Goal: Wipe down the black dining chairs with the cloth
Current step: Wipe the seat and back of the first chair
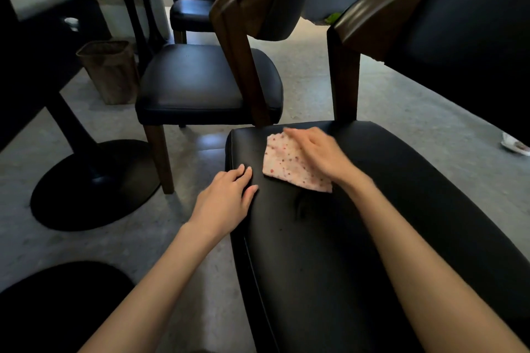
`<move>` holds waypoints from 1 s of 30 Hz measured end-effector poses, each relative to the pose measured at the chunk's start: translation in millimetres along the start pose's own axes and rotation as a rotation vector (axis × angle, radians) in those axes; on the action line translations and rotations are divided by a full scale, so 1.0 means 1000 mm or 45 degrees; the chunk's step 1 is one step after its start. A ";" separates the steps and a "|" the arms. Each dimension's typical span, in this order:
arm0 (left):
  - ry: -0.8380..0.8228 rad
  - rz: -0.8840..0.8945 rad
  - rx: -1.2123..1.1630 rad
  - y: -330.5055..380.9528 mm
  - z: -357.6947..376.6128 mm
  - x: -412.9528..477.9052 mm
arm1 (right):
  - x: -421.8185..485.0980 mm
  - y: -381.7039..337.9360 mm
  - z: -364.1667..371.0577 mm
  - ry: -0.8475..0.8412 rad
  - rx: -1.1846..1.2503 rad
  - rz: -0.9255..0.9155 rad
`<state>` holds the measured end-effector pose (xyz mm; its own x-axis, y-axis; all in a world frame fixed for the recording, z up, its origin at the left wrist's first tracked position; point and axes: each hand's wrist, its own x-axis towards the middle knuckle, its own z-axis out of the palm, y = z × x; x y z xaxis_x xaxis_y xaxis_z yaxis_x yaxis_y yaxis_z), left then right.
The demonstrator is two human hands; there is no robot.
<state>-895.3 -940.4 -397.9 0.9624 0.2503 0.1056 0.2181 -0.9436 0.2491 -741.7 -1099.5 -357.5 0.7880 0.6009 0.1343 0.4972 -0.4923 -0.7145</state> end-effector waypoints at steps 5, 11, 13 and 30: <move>-0.004 -0.019 -0.025 0.004 -0.002 -0.002 | -0.005 0.017 0.003 -0.164 -0.576 0.025; -0.058 -0.023 -0.132 0.001 -0.003 -0.004 | -0.013 0.021 0.018 -0.101 -0.631 -0.128; -0.096 -0.032 -0.181 0.000 -0.004 -0.007 | -0.011 0.014 0.024 -0.115 -0.572 -0.170; -0.175 -0.134 -0.175 -0.013 -0.009 -0.019 | 0.095 -0.013 0.075 0.058 -0.681 -0.123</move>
<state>-918.3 -931.0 -394.0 0.9506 0.3051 -0.0579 0.3035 -0.8730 0.3817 -700.9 -988.9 -387.3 0.7387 0.6371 0.2198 0.6740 -0.6952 -0.2500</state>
